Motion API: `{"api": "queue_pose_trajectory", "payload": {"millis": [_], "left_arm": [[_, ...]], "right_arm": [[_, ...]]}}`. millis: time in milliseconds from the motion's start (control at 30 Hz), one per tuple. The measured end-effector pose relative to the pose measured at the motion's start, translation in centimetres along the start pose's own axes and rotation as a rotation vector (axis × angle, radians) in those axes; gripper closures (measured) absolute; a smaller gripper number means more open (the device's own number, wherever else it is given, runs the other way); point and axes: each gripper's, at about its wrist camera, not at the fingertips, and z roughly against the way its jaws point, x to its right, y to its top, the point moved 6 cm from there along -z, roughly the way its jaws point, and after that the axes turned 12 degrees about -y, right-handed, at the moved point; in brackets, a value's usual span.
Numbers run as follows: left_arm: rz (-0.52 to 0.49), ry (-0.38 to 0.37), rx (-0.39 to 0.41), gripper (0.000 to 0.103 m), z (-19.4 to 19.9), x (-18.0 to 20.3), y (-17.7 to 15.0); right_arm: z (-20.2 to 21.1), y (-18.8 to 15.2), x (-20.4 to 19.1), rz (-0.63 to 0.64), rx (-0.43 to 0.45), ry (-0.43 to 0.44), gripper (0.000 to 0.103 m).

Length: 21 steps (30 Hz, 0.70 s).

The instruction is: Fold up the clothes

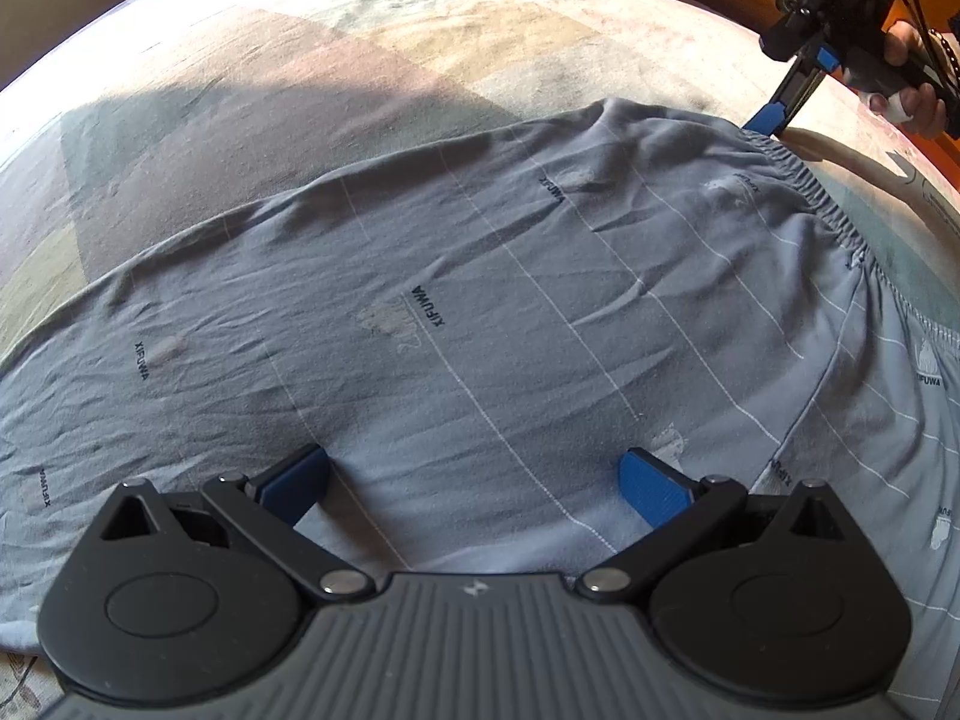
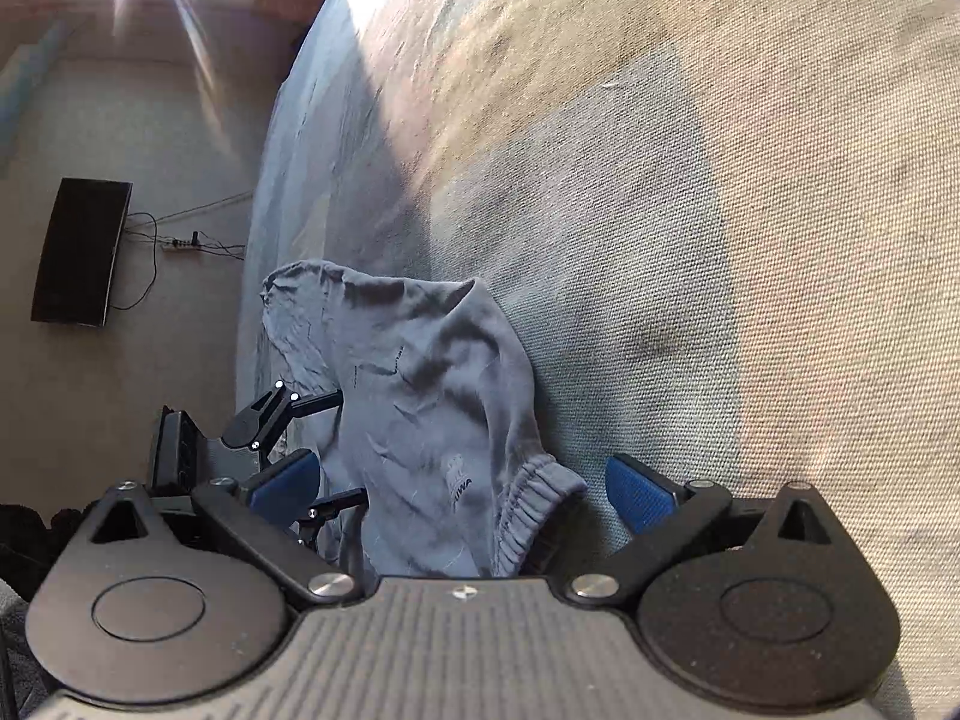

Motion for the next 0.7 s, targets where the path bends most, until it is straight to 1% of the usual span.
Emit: {"api": "queue_pose_trajectory", "payload": {"millis": [133,167,233,267,400,467,633,700], "left_arm": [[0.039,-0.006,-0.028,0.001,0.1,0.1,0.8],[0.053,-0.021,-0.029,0.001,0.3,0.2,1.1],[0.073,-0.086,-0.007,0.001,0.6,0.7,2.1],[0.067,-0.119,0.001,0.001,0.6,1.3,2.7],[-0.04,-0.185,-0.001,0.001,-0.6,4.3,5.5],[-0.098,-0.211,-0.002,0.001,-1.2,5.7,6.9],[-0.307,-0.203,-0.002,0.001,-2.8,9.0,9.2],[-0.352,-0.19,0.008,0.001,-3.0,9.1,10.4]], "right_arm": [[-0.4,-0.3,-0.8,0.003,0.062,-0.007,0.0],[-0.5,-0.4,-1.0,-0.001,0.075,-0.009,0.0],[-0.7,-0.5,-1.5,0.011,0.068,-0.01,0.0],[-0.8,-0.6,-1.9,0.026,0.063,-0.01,0.0],[-1.2,-1.2,-3.4,0.094,0.039,-0.011,0.0],[-0.9,-1.5,-3.9,0.119,0.048,-0.013,0.0],[0.0,-1.9,-4.6,0.123,0.073,0.026,0.0],[0.0,-2.1,-4.7,0.127,0.076,0.036,0.0]]}}
